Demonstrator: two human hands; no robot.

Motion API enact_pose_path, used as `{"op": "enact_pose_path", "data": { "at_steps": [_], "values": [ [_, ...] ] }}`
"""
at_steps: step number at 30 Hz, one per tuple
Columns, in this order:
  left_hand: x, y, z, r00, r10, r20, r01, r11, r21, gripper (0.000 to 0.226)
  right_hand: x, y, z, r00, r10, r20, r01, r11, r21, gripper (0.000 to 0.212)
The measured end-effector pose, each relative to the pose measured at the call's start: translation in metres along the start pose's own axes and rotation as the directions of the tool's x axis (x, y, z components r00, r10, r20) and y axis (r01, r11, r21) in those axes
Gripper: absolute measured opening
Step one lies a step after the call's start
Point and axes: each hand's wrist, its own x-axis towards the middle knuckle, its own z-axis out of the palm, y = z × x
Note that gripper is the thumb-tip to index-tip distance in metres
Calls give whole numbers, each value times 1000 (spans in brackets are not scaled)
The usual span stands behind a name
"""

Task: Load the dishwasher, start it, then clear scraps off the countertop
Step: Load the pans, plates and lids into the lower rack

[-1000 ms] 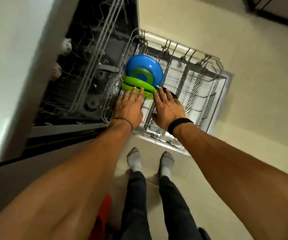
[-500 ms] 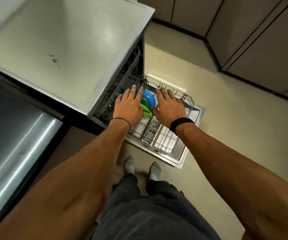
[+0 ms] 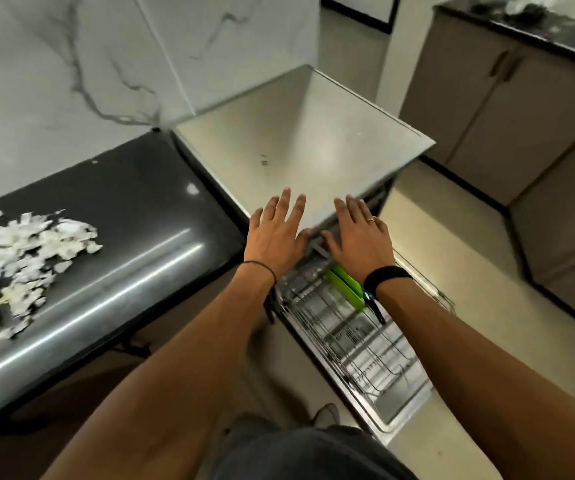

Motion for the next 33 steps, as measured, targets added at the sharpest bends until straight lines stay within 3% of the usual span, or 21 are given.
{"op": "enact_pose_path", "data": {
  "at_steps": [8,18,26,33],
  "values": [
    [-81,-139,-55,929,-321,-184,322,946,-27,65,27,-163,9,936,-351,-12,350,935,-51,67],
    [-249,-309,-95,744,-604,-286,626,779,-17,67,-16,-394,52,752,-658,-35,658,753,-15,70],
    [-385,-381,-114,471,-822,-320,855,515,-61,68,-74,-532,93,523,-851,56,850,525,39,69],
    [-463,-419,-125,234,-924,-303,960,269,-81,67,-116,-632,134,282,-956,75,951,289,113,68]
  ]
}}
